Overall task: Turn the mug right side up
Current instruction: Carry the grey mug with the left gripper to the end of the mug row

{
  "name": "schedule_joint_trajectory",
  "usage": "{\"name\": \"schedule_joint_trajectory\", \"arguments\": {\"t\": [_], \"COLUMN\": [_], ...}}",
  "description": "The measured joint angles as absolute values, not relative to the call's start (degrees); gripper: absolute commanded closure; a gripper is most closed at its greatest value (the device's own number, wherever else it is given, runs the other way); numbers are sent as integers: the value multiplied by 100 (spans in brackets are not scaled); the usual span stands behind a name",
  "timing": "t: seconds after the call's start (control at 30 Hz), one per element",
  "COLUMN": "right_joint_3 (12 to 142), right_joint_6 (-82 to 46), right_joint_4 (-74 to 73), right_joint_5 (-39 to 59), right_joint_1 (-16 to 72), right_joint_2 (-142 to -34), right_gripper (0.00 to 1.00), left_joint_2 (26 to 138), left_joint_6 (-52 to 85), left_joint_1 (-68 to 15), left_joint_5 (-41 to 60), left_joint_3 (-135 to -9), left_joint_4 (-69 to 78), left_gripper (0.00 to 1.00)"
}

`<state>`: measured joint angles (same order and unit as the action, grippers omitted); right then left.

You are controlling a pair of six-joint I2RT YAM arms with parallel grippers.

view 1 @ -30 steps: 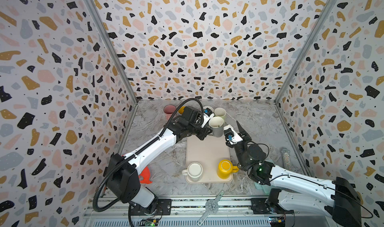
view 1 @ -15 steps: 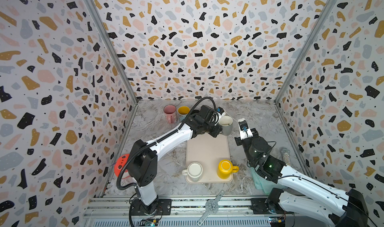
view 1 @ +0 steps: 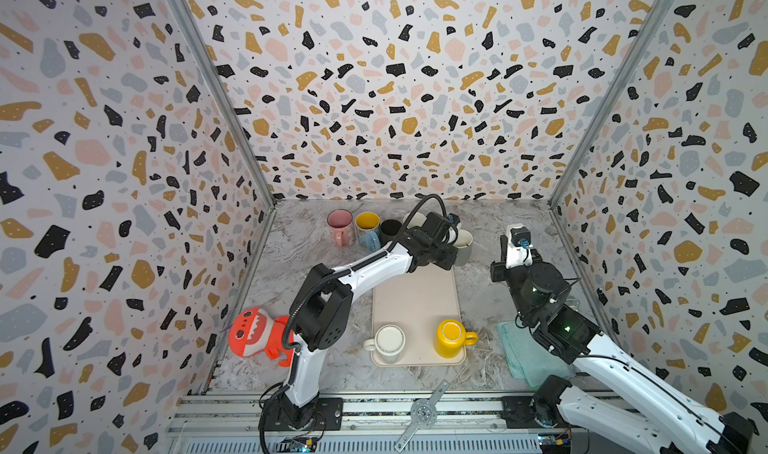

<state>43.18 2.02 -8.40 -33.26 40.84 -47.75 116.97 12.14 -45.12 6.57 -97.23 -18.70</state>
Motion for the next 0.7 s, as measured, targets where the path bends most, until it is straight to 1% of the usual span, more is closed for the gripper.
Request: {"name": "schedule_joint_trajectory", "arguments": {"t": [0.3, 0.7], "right_joint_3": [4327, 4327], "right_joint_6": [-172, -381], "right_joint_4": [-432, -355], "right_joint_5": [-2718, -2198], "right_joint_1": [3778, 3387], "right_joint_2": [-4762, -4740], "right_gripper": [100, 99], "left_joint_2": [12597, 13504], "left_joint_6": [1284, 1275], "left_joint_1": [-4672, -4700], "left_joint_5": [261, -224], "left_joint_3": [-10812, -11616], "left_joint_4": [-1796, -1804], "left_gripper": [100, 100]}}
